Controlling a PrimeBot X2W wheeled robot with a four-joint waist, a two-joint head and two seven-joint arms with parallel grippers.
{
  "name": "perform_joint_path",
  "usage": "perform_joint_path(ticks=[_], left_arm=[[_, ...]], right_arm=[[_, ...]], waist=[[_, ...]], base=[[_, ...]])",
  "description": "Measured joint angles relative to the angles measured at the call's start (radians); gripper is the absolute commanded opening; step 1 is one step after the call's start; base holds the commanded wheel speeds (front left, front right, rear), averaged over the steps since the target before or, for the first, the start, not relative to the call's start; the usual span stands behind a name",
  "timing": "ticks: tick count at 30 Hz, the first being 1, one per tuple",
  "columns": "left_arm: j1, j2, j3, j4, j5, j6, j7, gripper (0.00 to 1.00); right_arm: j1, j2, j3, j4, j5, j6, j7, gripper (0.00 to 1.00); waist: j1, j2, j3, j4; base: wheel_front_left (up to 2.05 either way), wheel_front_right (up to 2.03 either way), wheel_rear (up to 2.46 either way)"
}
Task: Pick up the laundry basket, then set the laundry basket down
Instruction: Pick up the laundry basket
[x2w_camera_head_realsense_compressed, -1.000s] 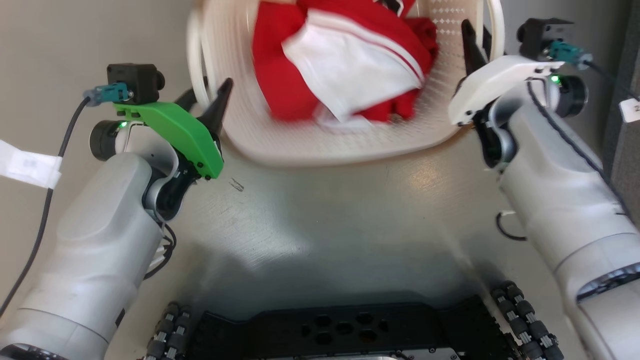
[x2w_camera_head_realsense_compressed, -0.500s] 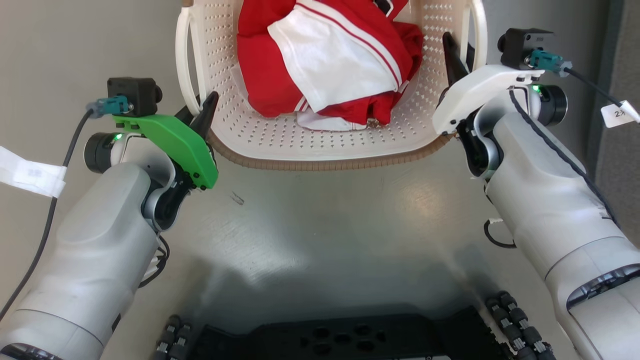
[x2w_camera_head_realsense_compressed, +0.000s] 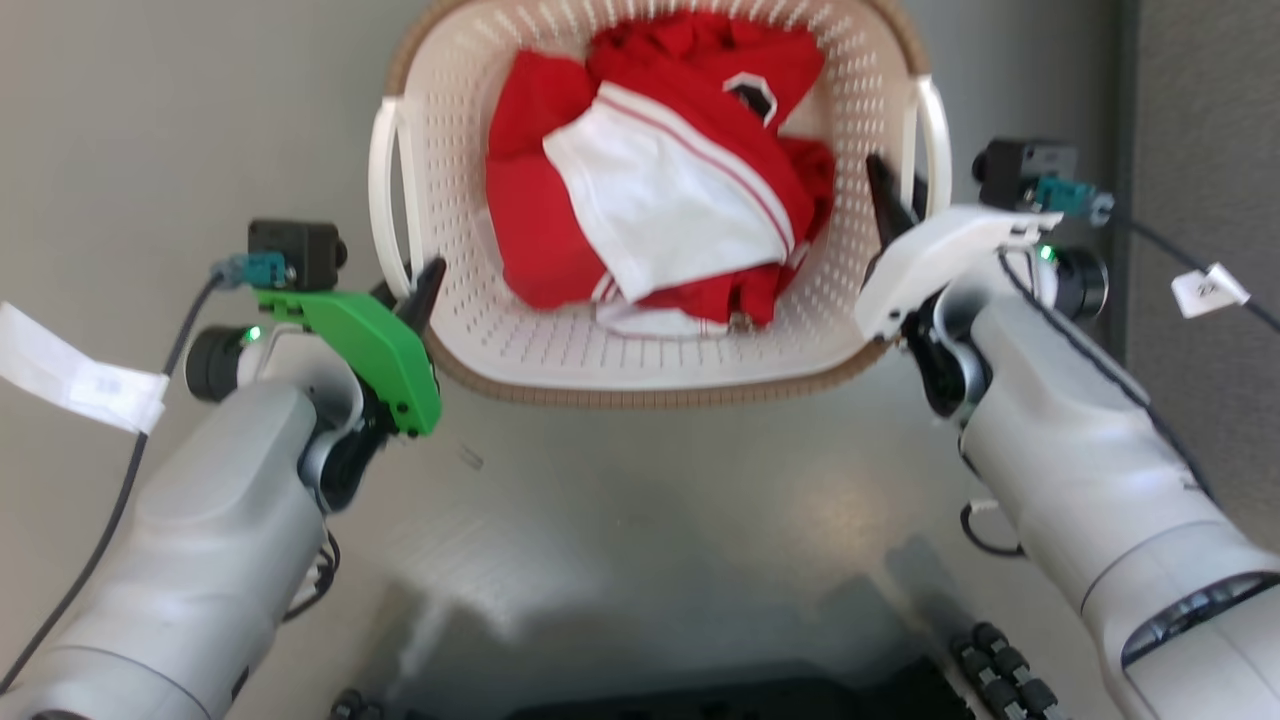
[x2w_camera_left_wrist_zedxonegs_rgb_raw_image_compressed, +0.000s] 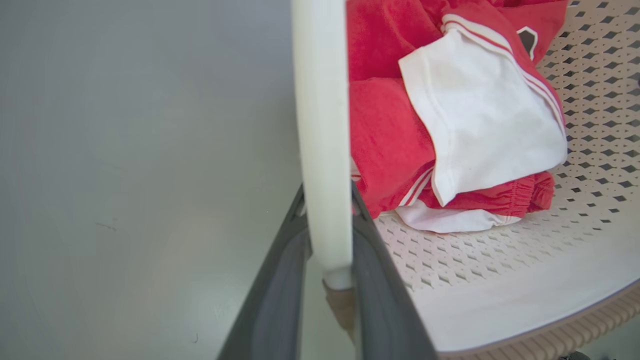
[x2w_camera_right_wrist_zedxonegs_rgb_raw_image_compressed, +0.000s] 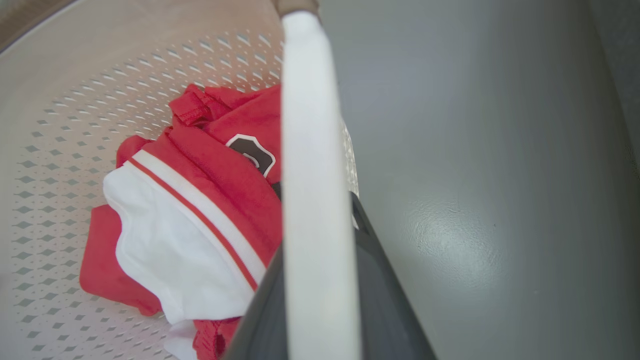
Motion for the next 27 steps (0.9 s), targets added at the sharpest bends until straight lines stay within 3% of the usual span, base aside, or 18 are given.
perform_joint_path(ticks=[7,27], left_arm=[[0.043,-0.001,-0.027,0.030,-0.042,-0.003,0.015,0.00],[0.160,-0.039,-0.087,0.126,-0.124,-0.007,0.096,0.00]], right_arm=[[0.051,0.002,0.050,0.021,0.059,0.024,0.000,0.00],[0.183,-0.001,0.173,0.050,0.190,0.045,0.109,0.00]], waist=[[0.0000,0.0000,-0.089,-0.017],[-0.0001,0.0000,-0.372,-0.064]], base=[[0.00,0.00,0.00],[0.00,0.00,0.00]])
